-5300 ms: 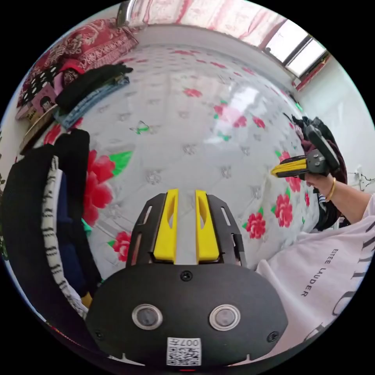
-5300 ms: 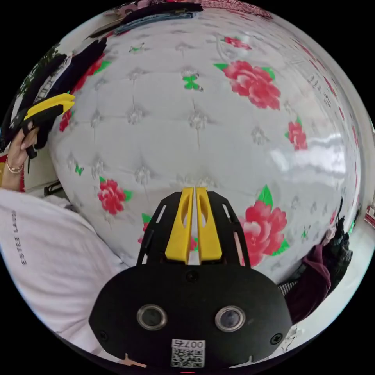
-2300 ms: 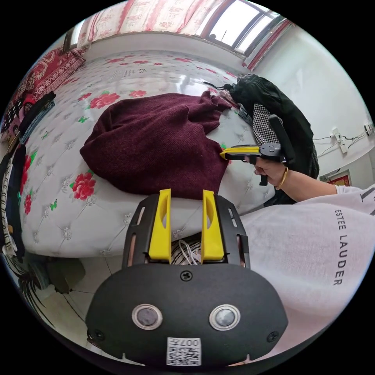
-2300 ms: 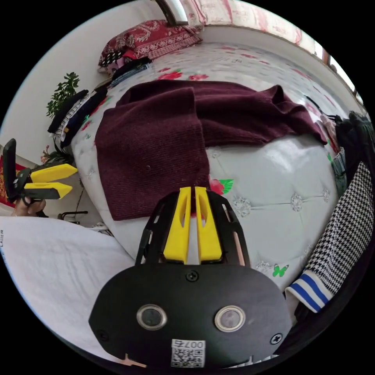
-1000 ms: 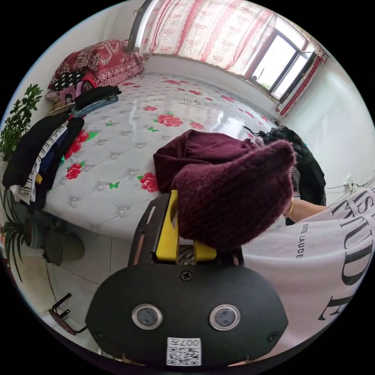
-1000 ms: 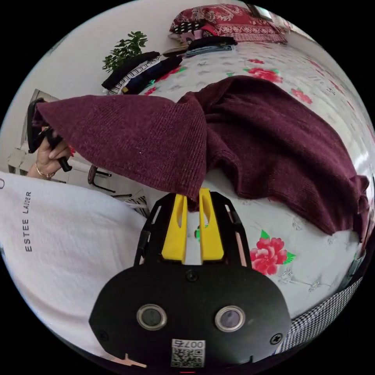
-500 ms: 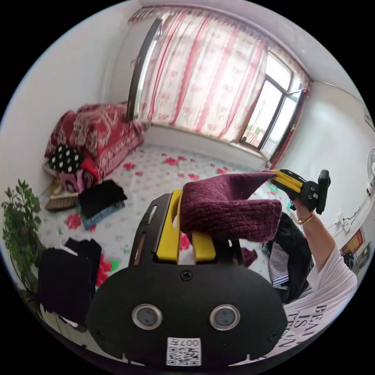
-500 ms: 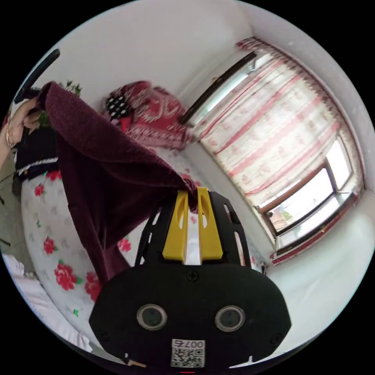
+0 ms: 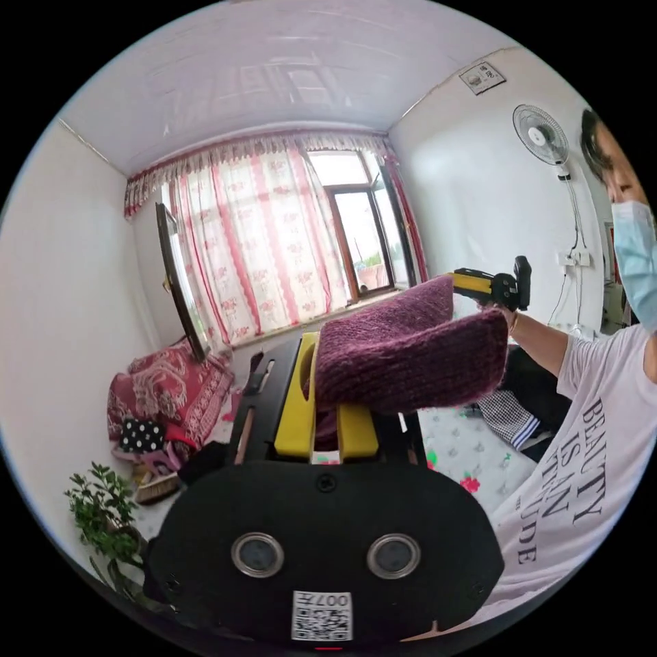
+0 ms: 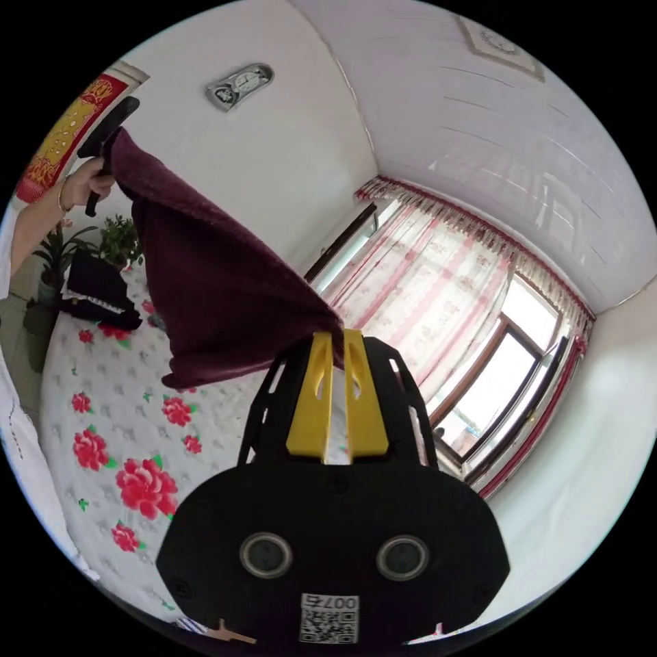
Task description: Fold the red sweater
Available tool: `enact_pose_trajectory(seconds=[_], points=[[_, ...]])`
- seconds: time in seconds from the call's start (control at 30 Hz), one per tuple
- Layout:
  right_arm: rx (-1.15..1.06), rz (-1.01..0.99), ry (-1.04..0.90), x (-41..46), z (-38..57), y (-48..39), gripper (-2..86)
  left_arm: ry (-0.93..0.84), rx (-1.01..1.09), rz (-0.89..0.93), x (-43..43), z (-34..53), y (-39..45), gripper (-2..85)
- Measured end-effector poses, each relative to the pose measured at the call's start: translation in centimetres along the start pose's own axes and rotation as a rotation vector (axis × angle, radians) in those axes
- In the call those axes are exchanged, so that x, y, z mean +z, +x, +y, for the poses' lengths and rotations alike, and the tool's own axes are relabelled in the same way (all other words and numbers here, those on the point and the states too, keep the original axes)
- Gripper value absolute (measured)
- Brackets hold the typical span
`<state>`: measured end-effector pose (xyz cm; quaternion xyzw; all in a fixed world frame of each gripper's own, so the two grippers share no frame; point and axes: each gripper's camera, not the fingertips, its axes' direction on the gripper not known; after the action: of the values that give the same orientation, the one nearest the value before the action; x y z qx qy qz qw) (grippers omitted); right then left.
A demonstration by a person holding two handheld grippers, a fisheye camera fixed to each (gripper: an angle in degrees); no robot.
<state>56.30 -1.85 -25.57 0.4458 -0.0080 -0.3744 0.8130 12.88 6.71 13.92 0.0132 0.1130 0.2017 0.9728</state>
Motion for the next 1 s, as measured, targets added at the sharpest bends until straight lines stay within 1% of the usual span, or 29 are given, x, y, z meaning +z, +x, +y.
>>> enact_pose_trajectory(seconds=[0.03,0.07,0.1,0.13,0.17,0.2,0.23,0.27,0.3,0.33,0.4,0.5,0.57,0.73,0.8,0.93,1.0], points=[[0.031,-0.024,-0.024,0.0,1.5,-0.6,1.2,-0.085,-0.031,-0.022,1.1,3.5,1.2,0.2],[0.095,-0.113,-0.063,0.1,4.7,-1.8,0.8,-0.131,-0.05,-0.03,1.7,5.4,1.9,0.2],[0.131,-0.173,-0.086,0.3,6.3,-2.5,0.7,-0.22,-0.11,0.0,3.2,9.5,2.9,0.2],[0.189,-0.281,-0.16,0.9,9.6,-4.4,0.5,-0.329,-0.204,0.043,5.0,13.8,3.9,0.3],[0.225,-0.354,-0.258,1.9,12.9,-6.6,0.4,-0.385,-0.262,0.058,6.0,16.0,4.4,0.2],[0.252,-0.432,-0.369,3.0,16.0,-8.9,0.3,-0.481,-0.372,0.086,7.7,20.4,5.7,0.2],[0.265,-0.468,-0.432,3.5,17.4,-10.0,0.3,-0.563,-0.446,0.095,9.2,24.4,7.3,0.2],[0.288,-0.531,-0.54,4.1,20.0,-12.0,0.2,-0.592,-0.482,0.102,9.8,26.1,8.1,0.2],[0.295,-0.564,-0.575,4.3,21.1,-12.8,0.2,-0.636,-0.54,0.128,10.7,28.6,9.4,0.1],[0.308,-0.618,-0.623,4.3,23.0,-14.1,0.2,-0.66,-0.58,0.163,11.3,30.1,10.4,0.1],[0.375,-0.631,-0.686,4.1,25.5,-14.3,0.3,-0.668,-0.579,0.196,11.9,30.5,11.3,0.1],[0.456,-0.646,-0.715,4.6,27.3,-12.6,0.7,-0.686,-0.466,0.173,12.2,29.3,11.7,0.3],[0.505,-0.7,-0.759,5.9,28.9,-11.1,2.2,-0.703,-0.436,0.158,12.4,29.1,11.5,0.4],[0.54,-0.856,-0.902,9.4,32.2,-11.6,6.6,-0.667,-0.567,0.201,12.5,30.9,10.2,0.7],[0.565,-0.967,-0.98,10.8,33.5,-13.1,7.8,-0.67,-0.577,0.205,12.6,31.2,9.9,0.8],[0.588,-1.116,-1.112,12.4,34.9,-15.7,8.8,-0.711,-0.545,0.201,13.3,31.1,9.1,1.2],[0.558,-1.061,-1.11,12.4,34.3,-16.0,8.8,-0.728,-0.552,0.204,13.6,31.4,8.5,1.3]])
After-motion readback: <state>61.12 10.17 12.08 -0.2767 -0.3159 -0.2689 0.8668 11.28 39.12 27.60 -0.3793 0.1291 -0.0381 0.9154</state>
